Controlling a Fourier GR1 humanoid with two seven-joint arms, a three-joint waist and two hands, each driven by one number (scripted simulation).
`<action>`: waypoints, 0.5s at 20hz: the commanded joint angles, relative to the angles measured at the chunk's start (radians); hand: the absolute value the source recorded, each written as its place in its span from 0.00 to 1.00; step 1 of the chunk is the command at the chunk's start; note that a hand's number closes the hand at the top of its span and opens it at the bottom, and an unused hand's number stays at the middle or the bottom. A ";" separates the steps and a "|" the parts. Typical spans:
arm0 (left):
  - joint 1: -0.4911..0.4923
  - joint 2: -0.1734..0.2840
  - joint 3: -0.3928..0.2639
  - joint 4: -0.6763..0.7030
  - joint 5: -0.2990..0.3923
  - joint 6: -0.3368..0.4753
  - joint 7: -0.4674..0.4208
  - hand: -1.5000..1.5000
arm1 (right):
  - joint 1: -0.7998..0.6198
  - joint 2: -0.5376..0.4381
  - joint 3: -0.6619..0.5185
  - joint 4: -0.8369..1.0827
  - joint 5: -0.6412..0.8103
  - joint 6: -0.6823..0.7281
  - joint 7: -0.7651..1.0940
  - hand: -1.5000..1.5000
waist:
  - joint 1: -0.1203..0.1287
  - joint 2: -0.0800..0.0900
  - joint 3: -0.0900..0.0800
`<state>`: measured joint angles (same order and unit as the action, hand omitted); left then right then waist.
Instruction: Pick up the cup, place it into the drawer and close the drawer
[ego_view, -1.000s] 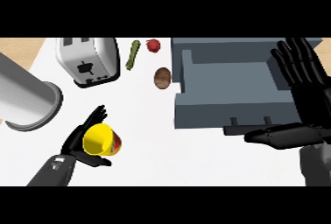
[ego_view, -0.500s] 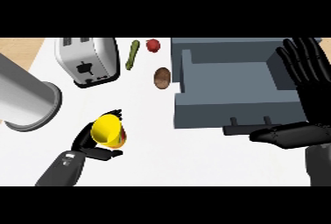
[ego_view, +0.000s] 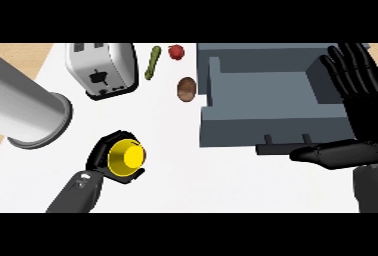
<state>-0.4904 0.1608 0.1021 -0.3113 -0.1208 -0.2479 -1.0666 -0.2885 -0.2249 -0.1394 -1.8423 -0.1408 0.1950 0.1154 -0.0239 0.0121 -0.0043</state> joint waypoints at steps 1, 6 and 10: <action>0.019 -0.018 0.109 -0.016 0.080 0.163 -0.125 1.00 | -0.001 -0.002 -0.003 -0.019 -0.006 -0.008 0.032 0.00 | 0.007 -0.005 0.000; 0.015 -0.031 0.261 -0.031 0.214 0.206 -0.161 1.00 | 0.036 0.006 -0.012 -0.016 0.002 -0.006 -0.013 0.00 | 0.004 -0.002 0.001; -0.060 -0.044 0.212 -0.104 0.213 0.048 -0.078 1.00 | 0.003 -0.011 -0.031 0.032 0.001 0.000 -0.017 0.00 | 0.023 -0.011 0.004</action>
<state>-0.5091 0.1328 0.3161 -0.3672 0.0678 -0.0962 -1.0924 -0.2691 -0.2250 -0.1538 -1.8509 -0.1478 0.1923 0.1178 -0.0151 0.0068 -0.0029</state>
